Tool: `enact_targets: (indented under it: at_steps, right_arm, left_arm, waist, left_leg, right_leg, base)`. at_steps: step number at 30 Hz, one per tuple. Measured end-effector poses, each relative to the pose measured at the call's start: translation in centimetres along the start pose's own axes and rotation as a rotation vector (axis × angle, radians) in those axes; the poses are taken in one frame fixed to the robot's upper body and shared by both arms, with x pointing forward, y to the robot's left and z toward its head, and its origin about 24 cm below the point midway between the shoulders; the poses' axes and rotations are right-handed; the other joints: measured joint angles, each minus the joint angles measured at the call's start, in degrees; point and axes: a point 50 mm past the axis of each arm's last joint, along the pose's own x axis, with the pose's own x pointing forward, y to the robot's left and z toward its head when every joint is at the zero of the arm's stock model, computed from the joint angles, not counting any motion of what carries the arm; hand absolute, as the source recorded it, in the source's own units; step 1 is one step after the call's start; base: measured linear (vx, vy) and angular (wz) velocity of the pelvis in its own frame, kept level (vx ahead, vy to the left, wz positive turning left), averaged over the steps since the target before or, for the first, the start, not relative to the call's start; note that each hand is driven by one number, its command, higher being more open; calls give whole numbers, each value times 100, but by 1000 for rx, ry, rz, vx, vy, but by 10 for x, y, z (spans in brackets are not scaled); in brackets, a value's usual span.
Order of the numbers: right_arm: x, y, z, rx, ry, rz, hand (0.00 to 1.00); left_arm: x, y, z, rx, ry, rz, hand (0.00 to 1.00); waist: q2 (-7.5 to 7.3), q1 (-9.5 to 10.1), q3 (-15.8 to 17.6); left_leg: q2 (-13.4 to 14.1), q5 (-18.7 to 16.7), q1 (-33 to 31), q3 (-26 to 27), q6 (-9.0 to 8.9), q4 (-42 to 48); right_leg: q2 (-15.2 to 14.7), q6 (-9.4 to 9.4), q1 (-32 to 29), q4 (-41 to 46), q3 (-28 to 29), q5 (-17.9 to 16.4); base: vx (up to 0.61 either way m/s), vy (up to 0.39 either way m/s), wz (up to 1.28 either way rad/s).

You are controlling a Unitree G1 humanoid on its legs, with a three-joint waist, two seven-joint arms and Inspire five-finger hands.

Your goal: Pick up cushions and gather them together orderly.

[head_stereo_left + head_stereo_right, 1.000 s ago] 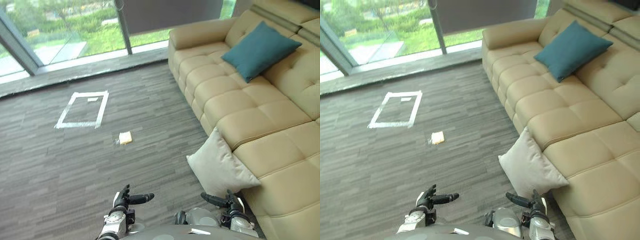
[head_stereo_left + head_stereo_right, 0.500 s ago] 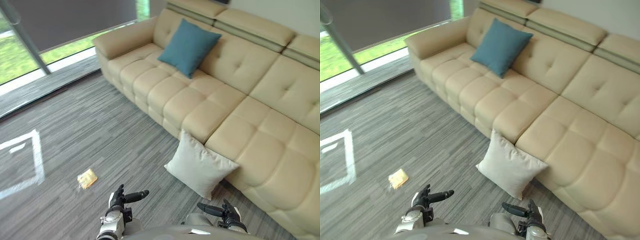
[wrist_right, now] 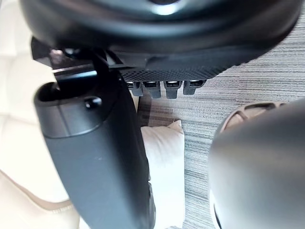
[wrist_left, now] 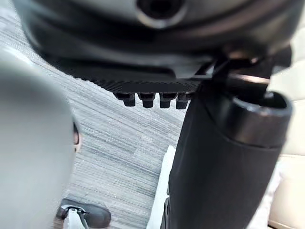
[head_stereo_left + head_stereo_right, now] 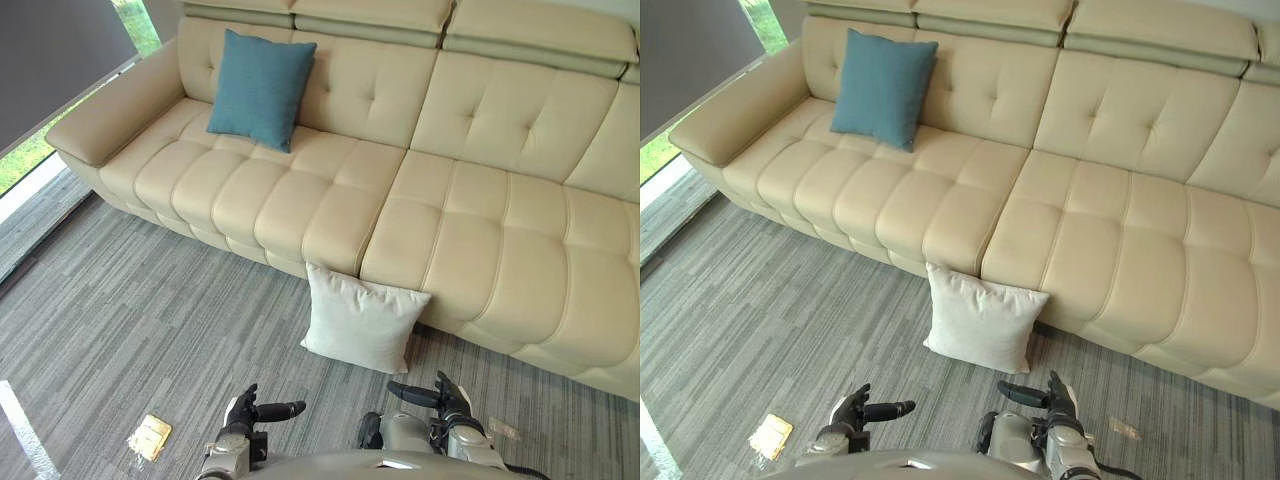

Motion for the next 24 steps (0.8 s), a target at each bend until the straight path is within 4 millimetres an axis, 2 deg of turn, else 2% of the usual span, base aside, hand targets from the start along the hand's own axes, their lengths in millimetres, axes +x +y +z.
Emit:
enact_targets:
  at_steps: [1,4,5,6,7,8,9,10,11,12,14,18,22,24]
  right_arm:
    - [-1,0,-1,5,2,0,100]
    - [-1,0,-4,14,10,-4,100]
    - [-1,0,-4,15,12,-7,100]
    - [-2,0,-5,15,16,-8,100]
    - [-3,1,-8,15,24,-8,100]
    - [-3,1,-9,14,26,-8,100]
    - [-3,1,-9,13,28,-9,100]
    - [-3,2,-9,14,30,-9,100]
    - [-4,5,-11,18,34,-4,100]
    - [-6,10,-16,29,46,6,100]
    - [-9,17,-19,38,55,22,100]
    - [-8,16,-19,37,53,28,100]
    - [-7,10,-17,33,43,0,100]
    - [-7,8,-17,33,45,-9,100]
  left_arm:
    - [0,-2,2,-10,-12,-2,100]
    - [0,-3,8,-40,-38,3,100]
    - [0,-5,12,-47,-54,-1,100]
    - [0,-6,14,-49,-61,-3,100]
    - [0,-8,16,-54,-72,-5,100]
    - [0,-9,17,-55,-73,-6,100]
    - [0,-12,15,-64,-67,-13,100]
    - [1,-11,17,-60,-67,-15,100]
    - [1,-10,19,-57,-71,-14,100]
    - [2,-8,20,-53,-77,-8,100]
    - [2,-6,21,-45,-77,-7,100]
    - [2,-8,18,-42,-66,-11,100]
    - [1,-11,16,-42,-57,-17,100]
    - [1,-10,15,-48,-56,-13,100]
  waist:
    - [-21,4,7]
    - [-58,47,15]
    - [-78,106,23]
    - [-85,146,23]
    - [-95,203,24]
    - [-90,223,21]
    - [-15,234,-22]
    - [-59,225,-50]
    - [-152,221,-53]
    - [-326,229,-116]
    - [-468,231,-168]
    - [-459,242,-183]
    - [-278,245,-149]
    - [-252,258,-163]
  left_leg:
    - [-35,-140,-173,-59,32,122]
    - [-196,-321,-462,-133,101,-450]
    - [-463,-360,-676,-534,145,-1133]
    - [-608,-362,-751,-802,140,-1375]
    - [-900,-330,-841,-1367,114,-1863]
    - [-997,-256,-848,-1561,111,-2104]
    - [-1059,314,-833,-1734,218,-2544]
    - [-1067,248,-740,-1699,165,-2588]
    - [-1111,254,-687,-1649,175,-2626]
    - [-1212,227,-598,-1556,222,-2741]
    - [-1309,170,-483,-1349,310,-2775]
    - [-1414,109,-234,-1035,388,-2886]
    - [-1354,58,-128,-975,332,-2887]
    - [-1312,42,-117,-987,311,-2848]
  right_leg:
    - [26,9,115,-85,143,9]
    - [33,59,227,-206,472,44]
    - [29,97,300,-285,701,67]
    - [25,103,309,-292,804,70]
    - [23,157,312,-288,982,76]
    - [35,215,315,-282,1056,76]
    - [135,338,316,-253,1201,46]
    - [113,481,334,-165,1315,-39]
    - [52,506,330,-131,1330,-45]
    - [-62,581,294,-80,1371,-91]
    - [-186,644,296,-42,1498,-128]
    - [-309,738,323,-42,1724,-171]
    - [-258,743,358,-37,1793,-168]
    - [-226,743,390,-29,1777,-168]
  base:
    - [157,25,-87]
    - [112,61,-68]
    - [102,109,-67]
    - [134,180,-92]
    - [98,142,-70]
    - [157,225,-83]
    - [151,216,-63]
    - [159,220,-49]
    - [147,207,-28]
    - [126,164,-22]
    - [103,150,-34]
    - [25,82,-35]
    - [-27,-7,-13]
    - [-31,-55,2]
